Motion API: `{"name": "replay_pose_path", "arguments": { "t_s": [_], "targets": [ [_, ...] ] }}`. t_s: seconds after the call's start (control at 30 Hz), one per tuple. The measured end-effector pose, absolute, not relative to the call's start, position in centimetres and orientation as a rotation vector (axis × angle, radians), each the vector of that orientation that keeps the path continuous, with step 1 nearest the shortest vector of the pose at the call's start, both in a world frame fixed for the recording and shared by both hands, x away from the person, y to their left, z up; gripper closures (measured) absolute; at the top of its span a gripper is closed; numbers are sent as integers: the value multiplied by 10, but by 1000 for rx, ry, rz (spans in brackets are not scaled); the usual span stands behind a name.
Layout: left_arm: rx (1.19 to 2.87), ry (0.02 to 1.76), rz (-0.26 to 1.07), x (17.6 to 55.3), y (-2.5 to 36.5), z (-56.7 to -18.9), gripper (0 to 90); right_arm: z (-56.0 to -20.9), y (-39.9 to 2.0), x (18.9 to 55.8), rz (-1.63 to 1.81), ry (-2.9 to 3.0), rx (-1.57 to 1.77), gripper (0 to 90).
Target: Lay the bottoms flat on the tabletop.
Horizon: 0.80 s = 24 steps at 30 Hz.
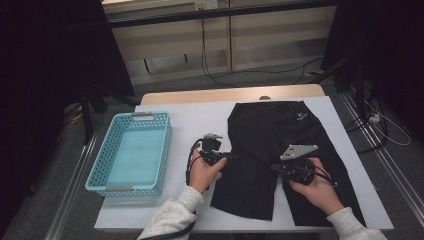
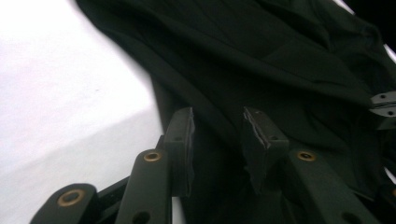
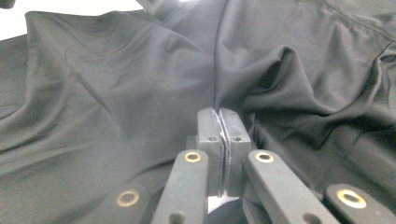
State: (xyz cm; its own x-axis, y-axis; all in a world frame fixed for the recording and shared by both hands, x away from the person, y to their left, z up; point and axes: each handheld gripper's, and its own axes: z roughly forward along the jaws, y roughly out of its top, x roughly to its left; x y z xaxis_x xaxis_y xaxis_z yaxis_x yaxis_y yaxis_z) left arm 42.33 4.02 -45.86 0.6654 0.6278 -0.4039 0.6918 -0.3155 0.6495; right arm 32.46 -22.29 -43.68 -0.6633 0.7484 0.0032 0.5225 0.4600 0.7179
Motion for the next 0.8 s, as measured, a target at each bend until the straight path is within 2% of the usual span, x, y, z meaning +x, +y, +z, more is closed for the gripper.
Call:
{"name": "replay_pose_path", "arguments": {
  "t_s": [0.17,0.23,0.33,0.47,0.67,0.8],
  "targets": [
    [2054,1016,-95,424,26,-460,726,-437,-220,324,1019,2404,1071,869],
    [2071,1015,-82,424,23,-460,818,-438,-219,324,1020,2409,1065,864],
    [2056,1042,-98,425,21,-461,893,-438,-218,323,1022,2408,1064,854],
    [2020,1053,-130,426,27,-454,900,-437,-219,323,1028,2402,1059,822],
    [1926,1084,-147,437,56,-433,900,-434,-220,323,1070,2370,1087,661],
    [1900,1116,-155,444,68,-433,900,-434,-221,324,1089,2362,1106,598]
  ]
}}
